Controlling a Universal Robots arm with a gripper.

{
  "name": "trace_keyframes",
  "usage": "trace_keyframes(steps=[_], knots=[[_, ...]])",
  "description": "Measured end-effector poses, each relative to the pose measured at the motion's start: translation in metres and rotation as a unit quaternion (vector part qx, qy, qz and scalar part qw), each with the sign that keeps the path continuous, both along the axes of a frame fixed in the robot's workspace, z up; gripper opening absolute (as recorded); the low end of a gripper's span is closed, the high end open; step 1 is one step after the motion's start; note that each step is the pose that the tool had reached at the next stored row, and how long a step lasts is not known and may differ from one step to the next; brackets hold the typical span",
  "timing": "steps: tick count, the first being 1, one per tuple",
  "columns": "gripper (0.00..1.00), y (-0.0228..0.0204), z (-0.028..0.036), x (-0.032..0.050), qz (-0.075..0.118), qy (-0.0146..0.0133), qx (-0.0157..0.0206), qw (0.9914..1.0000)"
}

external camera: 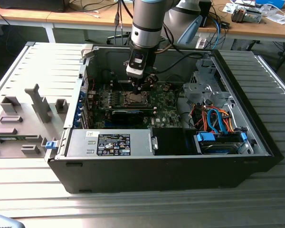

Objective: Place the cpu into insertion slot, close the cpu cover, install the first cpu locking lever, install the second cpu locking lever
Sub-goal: 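Install the first cpu locking lever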

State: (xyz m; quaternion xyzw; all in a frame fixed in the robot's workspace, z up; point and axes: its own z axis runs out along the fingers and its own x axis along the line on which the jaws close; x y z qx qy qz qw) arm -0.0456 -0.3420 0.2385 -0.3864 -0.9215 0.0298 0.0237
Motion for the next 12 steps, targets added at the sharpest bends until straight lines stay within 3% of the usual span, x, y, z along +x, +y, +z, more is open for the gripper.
trace_keyframes(steps=[12], knots=[[0.11,0.0,0.0,0.0,0.017,0.0,0.0,0.99985]])
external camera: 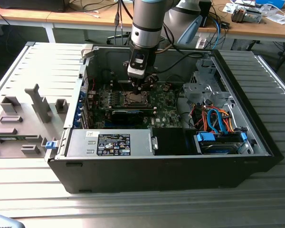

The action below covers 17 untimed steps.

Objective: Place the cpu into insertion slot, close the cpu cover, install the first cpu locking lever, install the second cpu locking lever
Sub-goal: 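Install the first cpu locking lever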

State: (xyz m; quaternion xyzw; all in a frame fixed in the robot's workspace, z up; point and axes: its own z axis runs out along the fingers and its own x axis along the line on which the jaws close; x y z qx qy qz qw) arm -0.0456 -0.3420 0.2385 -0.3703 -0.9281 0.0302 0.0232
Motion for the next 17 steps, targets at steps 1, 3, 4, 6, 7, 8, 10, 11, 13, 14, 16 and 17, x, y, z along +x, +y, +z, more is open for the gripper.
trace_keyframes(steps=[1,3,4,6,7,8,10,11,13,14,16,17], knots=[[0.11,0.0,0.0,0.0,0.001,0.0,0.0,1.0],[0.11,0.0,0.0,0.0,0.003,0.0,0.0,0.99999],[0.11,0.0,0.0,0.0,0.004,0.0,0.0,0.99999],[0.11,0.0,0.0,0.0,0.008,0.0,0.0,0.99997],[0.11,0.0,0.0,0.0,0.008,0.0,0.0,0.99996],[0.11,0.0,0.0,0.0,0.011,0.0,0.0,0.99994],[0.11,0.0,0.0,0.0,0.015,0.0,0.0,0.99989],[0.11,0.0,0.0,0.0,0.016,0.0,0.0,0.99987],[0.11,0.0,0.0,0.0,0.018,0.0,0.0,0.99983],[0.11,0.0,0.0,0.0,0.019,0.0,0.0,0.99982],[0.11,0.0,0.0,0.0,0.021,0.0,0.0,0.99979],[0.11,0.0,0.0,0.0,0.022,0.0,0.0,0.99975]])
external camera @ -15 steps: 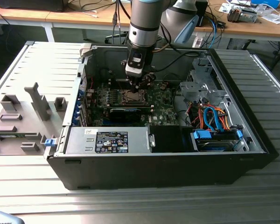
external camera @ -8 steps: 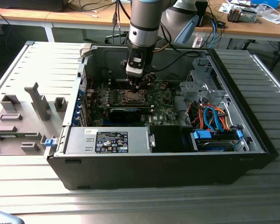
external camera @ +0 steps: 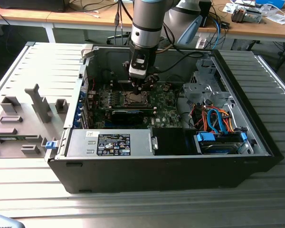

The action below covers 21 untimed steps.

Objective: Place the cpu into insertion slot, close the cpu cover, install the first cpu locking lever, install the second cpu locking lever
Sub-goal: 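Install the first cpu locking lever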

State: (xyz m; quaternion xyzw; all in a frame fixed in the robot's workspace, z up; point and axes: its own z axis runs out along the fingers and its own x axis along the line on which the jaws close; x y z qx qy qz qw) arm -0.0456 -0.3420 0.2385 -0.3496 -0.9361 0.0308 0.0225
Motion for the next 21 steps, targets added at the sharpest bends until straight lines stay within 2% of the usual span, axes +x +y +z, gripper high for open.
trace_keyframes(steps=[3,6,9,21], knots=[[0.11,0.0,0.0,0.0,0.004,0.0,0.0,0.99999],[0.11,0.0,0.0,0.0,0.018,0.0,0.0,0.99984],[0.11,0.0,0.0,0.0,0.036,0.0,0.0,0.99935],[0.11,0.0,0.0,0.0,0.067,0.0,0.0,0.99776]])
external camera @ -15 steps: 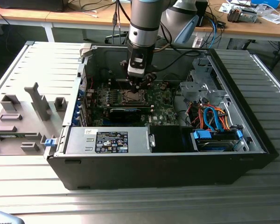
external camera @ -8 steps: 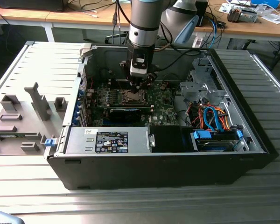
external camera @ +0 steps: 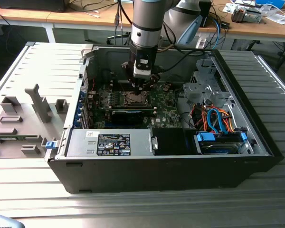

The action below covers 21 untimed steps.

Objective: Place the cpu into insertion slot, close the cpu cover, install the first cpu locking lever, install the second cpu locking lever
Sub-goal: 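Install the first cpu locking lever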

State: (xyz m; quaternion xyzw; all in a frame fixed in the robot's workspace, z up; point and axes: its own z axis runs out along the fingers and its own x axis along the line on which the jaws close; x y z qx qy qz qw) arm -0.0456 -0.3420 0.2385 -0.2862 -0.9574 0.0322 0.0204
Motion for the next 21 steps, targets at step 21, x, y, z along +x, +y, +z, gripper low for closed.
trace_keyframes(steps=[21], knots=[[0.11,0.0,0.0,0.0,0.049,0.0,0.0,0.99882]])
